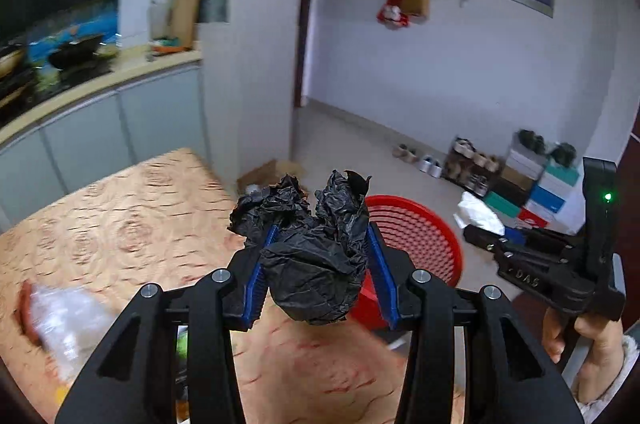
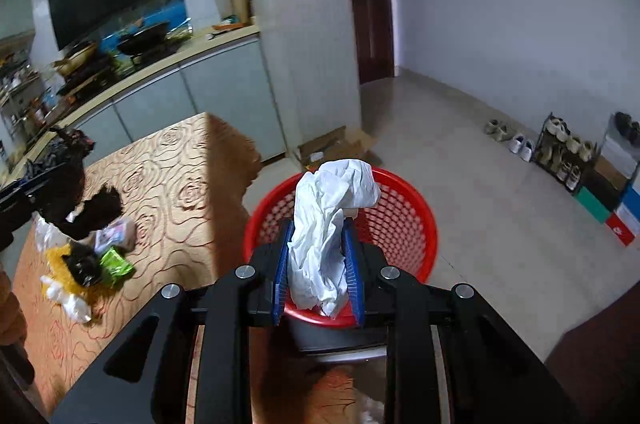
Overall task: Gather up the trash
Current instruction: 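Carry both items to the red basket and open both tools to drop them, then move both tools back over the trash on the table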
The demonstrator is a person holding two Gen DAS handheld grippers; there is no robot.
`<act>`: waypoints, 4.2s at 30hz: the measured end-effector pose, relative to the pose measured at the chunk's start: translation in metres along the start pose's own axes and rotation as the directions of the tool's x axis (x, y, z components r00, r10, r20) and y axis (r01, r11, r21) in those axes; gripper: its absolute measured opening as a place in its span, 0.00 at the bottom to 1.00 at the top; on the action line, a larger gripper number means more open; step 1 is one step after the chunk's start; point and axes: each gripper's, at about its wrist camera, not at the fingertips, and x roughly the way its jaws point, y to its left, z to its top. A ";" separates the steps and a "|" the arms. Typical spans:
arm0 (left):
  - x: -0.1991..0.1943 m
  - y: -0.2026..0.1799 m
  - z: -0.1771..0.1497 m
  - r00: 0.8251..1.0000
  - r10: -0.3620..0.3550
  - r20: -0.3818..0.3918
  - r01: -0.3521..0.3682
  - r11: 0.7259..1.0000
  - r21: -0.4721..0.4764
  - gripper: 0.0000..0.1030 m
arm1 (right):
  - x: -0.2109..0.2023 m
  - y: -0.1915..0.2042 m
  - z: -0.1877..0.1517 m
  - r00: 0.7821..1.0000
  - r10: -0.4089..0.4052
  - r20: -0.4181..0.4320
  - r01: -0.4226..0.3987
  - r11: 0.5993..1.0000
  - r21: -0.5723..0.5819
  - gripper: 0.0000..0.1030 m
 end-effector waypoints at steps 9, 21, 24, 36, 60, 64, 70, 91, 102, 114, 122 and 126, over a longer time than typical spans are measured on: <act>0.083 -0.034 0.011 0.988 -0.090 -0.122 0.094 0.995 0.025 0.41 | 0.027 -0.021 -0.003 0.998 -0.037 -0.055 0.036 0.999 -0.008 0.24; 0.150 -0.047 0.005 0.965 -0.107 -0.239 0.116 0.993 0.022 0.43 | 0.057 -0.032 -0.008 0.994 -0.046 -0.103 0.044 0.999 -0.026 0.25; 0.157 -0.048 0.007 0.962 -0.109 -0.251 0.118 0.993 0.023 0.44 | 0.062 -0.032 -0.010 0.992 -0.041 -0.115 0.038 0.999 -0.029 0.33; 0.149 -0.042 0.008 0.962 -0.118 -0.244 0.120 0.993 -0.007 0.72 | 0.054 -0.029 -0.018 0.994 -0.029 -0.102 0.028 1.000 -0.015 0.57; 0.029 -0.003 -0.009 0.993 0.105 -0.050 -0.106 0.994 0.002 0.86 | 0.004 0.013 -0.017 1.000 0.000 -0.012 0.000 0.999 -0.036 0.67; 0.007 0.010 -0.015 0.989 0.144 -0.022 -0.145 0.989 -0.027 0.86 | -0.002 0.031 -0.018 1.000 0.018 0.008 -0.018 0.998 -0.057 0.69; -0.024 0.033 -0.033 0.977 0.212 -0.002 -0.211 0.975 -0.066 0.86 | -0.007 0.061 -0.022 0.997 0.063 0.041 -0.058 0.992 -0.109 0.73; -0.141 0.191 -0.117 0.865 0.496 -0.079 -0.491 0.802 -0.341 0.86 | -0.006 0.145 -0.041 0.976 0.216 -0.005 -0.212 0.957 -0.199 0.77; -0.136 0.217 -0.159 0.870 0.460 -0.180 -0.493 0.786 -0.374 0.86 | 0.003 0.148 -0.046 0.972 0.232 -0.042 -0.236 0.953 -0.188 0.77; -0.088 0.215 -0.168 0.890 0.383 -0.248 -0.451 0.820 -0.353 0.85 | 0.010 0.145 -0.050 0.973 0.220 -0.066 -0.228 0.957 -0.179 0.77; -0.070 0.215 -0.171 0.880 0.375 -0.291 -0.459 0.828 -0.322 0.73 | 0.014 0.153 -0.055 0.970 0.225 -0.088 -0.238 0.953 -0.188 0.77; -0.067 0.212 -0.174 0.862 0.409 -0.298 -0.490 0.822 -0.289 0.68 | 0.015 0.159 -0.057 0.969 0.228 -0.095 -0.242 0.950 -0.197 0.77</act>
